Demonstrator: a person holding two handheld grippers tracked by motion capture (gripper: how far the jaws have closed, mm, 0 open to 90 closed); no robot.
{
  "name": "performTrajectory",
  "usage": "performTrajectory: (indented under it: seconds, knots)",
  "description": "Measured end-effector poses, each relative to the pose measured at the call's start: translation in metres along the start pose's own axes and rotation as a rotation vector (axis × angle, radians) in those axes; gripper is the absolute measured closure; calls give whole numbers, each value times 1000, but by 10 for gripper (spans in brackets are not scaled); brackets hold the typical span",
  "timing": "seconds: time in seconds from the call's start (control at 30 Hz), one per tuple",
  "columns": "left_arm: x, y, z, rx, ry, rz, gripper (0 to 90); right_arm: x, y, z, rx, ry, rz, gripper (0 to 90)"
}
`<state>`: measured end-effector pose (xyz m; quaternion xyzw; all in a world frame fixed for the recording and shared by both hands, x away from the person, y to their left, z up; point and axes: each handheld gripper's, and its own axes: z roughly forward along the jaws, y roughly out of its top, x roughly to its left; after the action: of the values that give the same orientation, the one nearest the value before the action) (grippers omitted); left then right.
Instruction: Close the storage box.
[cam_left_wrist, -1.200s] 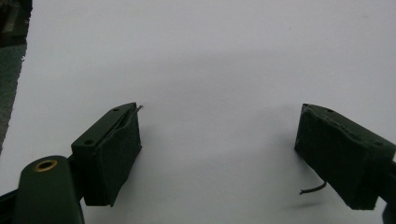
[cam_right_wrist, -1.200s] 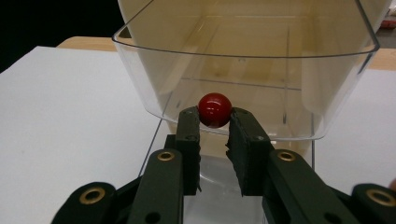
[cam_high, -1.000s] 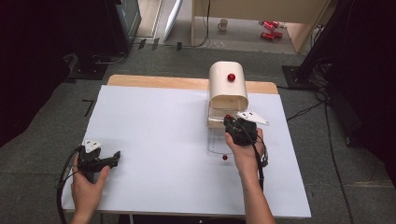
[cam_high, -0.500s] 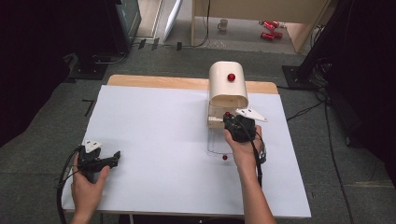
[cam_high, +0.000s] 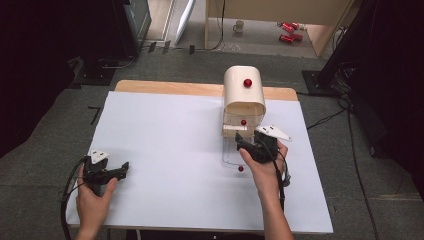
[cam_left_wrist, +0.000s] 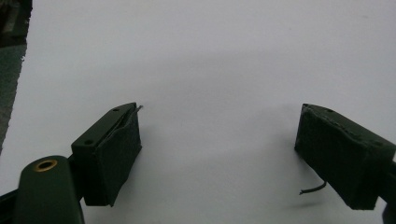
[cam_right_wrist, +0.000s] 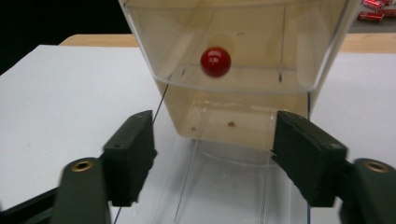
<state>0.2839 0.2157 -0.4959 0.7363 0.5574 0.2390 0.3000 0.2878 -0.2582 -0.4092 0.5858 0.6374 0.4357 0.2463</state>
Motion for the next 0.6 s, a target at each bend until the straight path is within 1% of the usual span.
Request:
performTrajectory:
  seconds: [0.03, 0.07, 0.1, 0.13, 0.17, 0.23, 0.27, 0.3, 0.33, 0.37, 0.43, 0.47, 0.5, 0.53, 0.57, 0.6]
  knots:
    - [0, 0, 0, 0, 0, 0, 143, 0, 0, 0, 0, 0, 0, 283]
    - [0, 0, 0, 0, 0, 0, 143, 0, -3, -3, 1, 0, 4, 258]
    - [0, 0, 0, 0, 0, 0, 143, 0, -7, -6, 0, 0, 6, 225]
    - [0, 0, 0, 0, 0, 0, 143, 1, -13, -13, 5, -6, 6, 168]
    - [0, 0, 0, 0, 0, 0, 143, 1, -13, -13, 5, -6, 6, 168]
    - [0, 0, 0, 0, 0, 0, 143, 2, -19, -20, 6, -18, -2, 132]
    - [0, 0, 0, 0, 0, 0, 143, 4, -25, -27, 4, -27, -12, 97]
    - [0, 0, 0, 0, 0, 0, 143, 4, -25, -27, 4, -27, -12, 97]
    - [0, 0, 0, 0, 0, 0, 143, 5, -30, -33, 6, -32, -12, 55]
    - [0, 0, 0, 0, 0, 0, 143, 5, -33, -36, 8, -34, -9, 34]
    - [0, 0, 0, 0, 0, 0, 143, 6, -36, -38, 8, -36, -9, 24]
    - [0, 0, 0, 0, 0, 0, 143, 7, -41, -43, 9, -46, -14, 13]
    - [0, 0, 0, 0, 0, 0, 143, 7, -41, -43, 9, -46, -14, 13]
    - [0, 0, 0, 0, 0, 0, 143, 8, -48, -47, 8, -46, -9, 10]
    - [0, 0, 0, 0, 0, 0, 143, 8, -48, -47, 8, -46, -9, 10]
    - [0, 0, 0, -1, 0, 1, 143, 8, -55, -48, 17, -55, -2, 10]
